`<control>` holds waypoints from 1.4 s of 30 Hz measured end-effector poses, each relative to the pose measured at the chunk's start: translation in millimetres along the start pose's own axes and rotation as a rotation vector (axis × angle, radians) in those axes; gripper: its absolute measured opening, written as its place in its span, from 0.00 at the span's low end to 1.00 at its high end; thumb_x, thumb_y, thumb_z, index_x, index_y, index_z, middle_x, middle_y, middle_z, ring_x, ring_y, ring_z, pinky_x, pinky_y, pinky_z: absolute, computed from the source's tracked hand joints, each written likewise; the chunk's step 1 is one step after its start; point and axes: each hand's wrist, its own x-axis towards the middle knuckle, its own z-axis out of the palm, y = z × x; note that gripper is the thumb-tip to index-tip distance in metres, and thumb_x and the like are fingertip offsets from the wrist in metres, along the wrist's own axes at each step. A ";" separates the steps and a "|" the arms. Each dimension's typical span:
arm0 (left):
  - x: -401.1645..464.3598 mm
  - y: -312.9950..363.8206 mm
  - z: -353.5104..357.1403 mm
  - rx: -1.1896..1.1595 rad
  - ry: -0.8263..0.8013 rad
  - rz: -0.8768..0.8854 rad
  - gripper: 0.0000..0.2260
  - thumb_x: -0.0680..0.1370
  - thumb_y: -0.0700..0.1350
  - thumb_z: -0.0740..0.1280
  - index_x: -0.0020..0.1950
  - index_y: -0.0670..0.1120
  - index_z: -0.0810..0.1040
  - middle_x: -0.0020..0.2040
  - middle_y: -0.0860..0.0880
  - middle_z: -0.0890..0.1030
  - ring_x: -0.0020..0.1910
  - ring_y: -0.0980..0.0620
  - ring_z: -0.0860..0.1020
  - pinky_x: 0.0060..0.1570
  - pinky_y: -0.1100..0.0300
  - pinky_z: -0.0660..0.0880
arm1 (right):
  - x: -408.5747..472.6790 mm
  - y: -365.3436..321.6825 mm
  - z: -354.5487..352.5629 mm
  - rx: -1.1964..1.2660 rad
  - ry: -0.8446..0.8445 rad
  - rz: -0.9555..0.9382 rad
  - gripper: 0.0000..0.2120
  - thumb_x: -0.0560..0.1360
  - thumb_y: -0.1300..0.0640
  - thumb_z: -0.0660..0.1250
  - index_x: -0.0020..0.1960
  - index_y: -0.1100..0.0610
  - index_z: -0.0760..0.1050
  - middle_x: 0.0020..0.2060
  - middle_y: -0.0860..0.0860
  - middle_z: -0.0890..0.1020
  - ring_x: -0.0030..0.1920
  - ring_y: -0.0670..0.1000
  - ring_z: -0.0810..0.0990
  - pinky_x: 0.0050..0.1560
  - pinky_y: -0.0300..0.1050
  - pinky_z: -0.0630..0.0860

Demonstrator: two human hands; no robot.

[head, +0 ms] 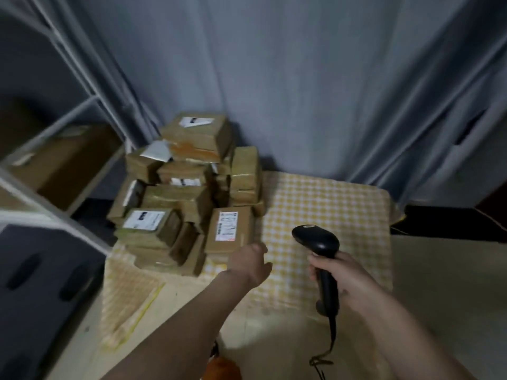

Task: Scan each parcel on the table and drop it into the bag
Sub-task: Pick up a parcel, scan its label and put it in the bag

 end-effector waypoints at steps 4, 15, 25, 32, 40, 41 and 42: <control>-5.9 -62.3 -10.1 -0.070 0.024 -0.089 0.18 0.78 0.53 0.65 0.66 0.50 0.74 0.65 0.47 0.77 0.63 0.47 0.75 0.59 0.57 0.73 | 14.2 -3.0 62.1 -0.068 -0.068 0.006 0.05 0.75 0.64 0.69 0.49 0.63 0.79 0.35 0.56 0.79 0.38 0.54 0.77 0.44 0.47 0.73; 28.3 -224.7 -54.7 -0.188 -0.042 -0.137 0.17 0.77 0.52 0.66 0.64 0.49 0.76 0.60 0.47 0.80 0.61 0.47 0.77 0.56 0.58 0.74 | 84.8 -14.3 216.4 -0.202 -0.066 0.055 0.08 0.71 0.64 0.72 0.50 0.63 0.79 0.38 0.56 0.82 0.41 0.54 0.80 0.52 0.52 0.76; 93.6 -325.3 -72.9 -0.143 -0.124 -0.006 0.13 0.79 0.52 0.61 0.59 0.48 0.79 0.58 0.44 0.80 0.58 0.44 0.78 0.52 0.57 0.73 | 157.1 -7.0 316.7 -0.148 0.123 0.137 0.10 0.71 0.64 0.72 0.52 0.63 0.78 0.42 0.58 0.82 0.40 0.53 0.80 0.45 0.45 0.74; 129.5 -333.0 -50.8 -0.171 -0.276 0.054 0.16 0.78 0.52 0.64 0.64 0.49 0.77 0.61 0.47 0.79 0.60 0.46 0.77 0.56 0.58 0.72 | 191.2 7.4 314.8 -0.097 0.280 0.170 0.11 0.72 0.63 0.71 0.54 0.62 0.77 0.36 0.55 0.76 0.38 0.53 0.75 0.42 0.47 0.70; 156.9 -310.5 -15.5 -0.290 -0.488 0.014 0.06 0.76 0.47 0.63 0.47 0.45 0.76 0.46 0.49 0.80 0.44 0.52 0.79 0.41 0.60 0.77 | 235.6 19.8 284.3 -0.108 0.415 0.223 0.09 0.72 0.60 0.72 0.52 0.58 0.77 0.38 0.53 0.78 0.40 0.54 0.75 0.44 0.47 0.69; 160.0 -306.2 -12.5 -0.304 -0.481 0.018 0.05 0.76 0.47 0.64 0.48 0.47 0.75 0.47 0.49 0.79 0.45 0.53 0.79 0.40 0.62 0.75 | 240.4 20.2 279.4 -0.126 0.405 0.230 0.09 0.73 0.60 0.72 0.52 0.58 0.77 0.37 0.54 0.77 0.40 0.54 0.75 0.44 0.48 0.69; 162.9 -302.2 -8.8 -0.324 -0.479 0.019 0.06 0.77 0.47 0.64 0.53 0.49 0.74 0.48 0.49 0.78 0.47 0.53 0.78 0.39 0.65 0.74 | 245.7 20.9 274.0 -0.148 0.387 0.234 0.09 0.73 0.60 0.71 0.53 0.59 0.77 0.37 0.54 0.77 0.40 0.54 0.74 0.45 0.48 0.68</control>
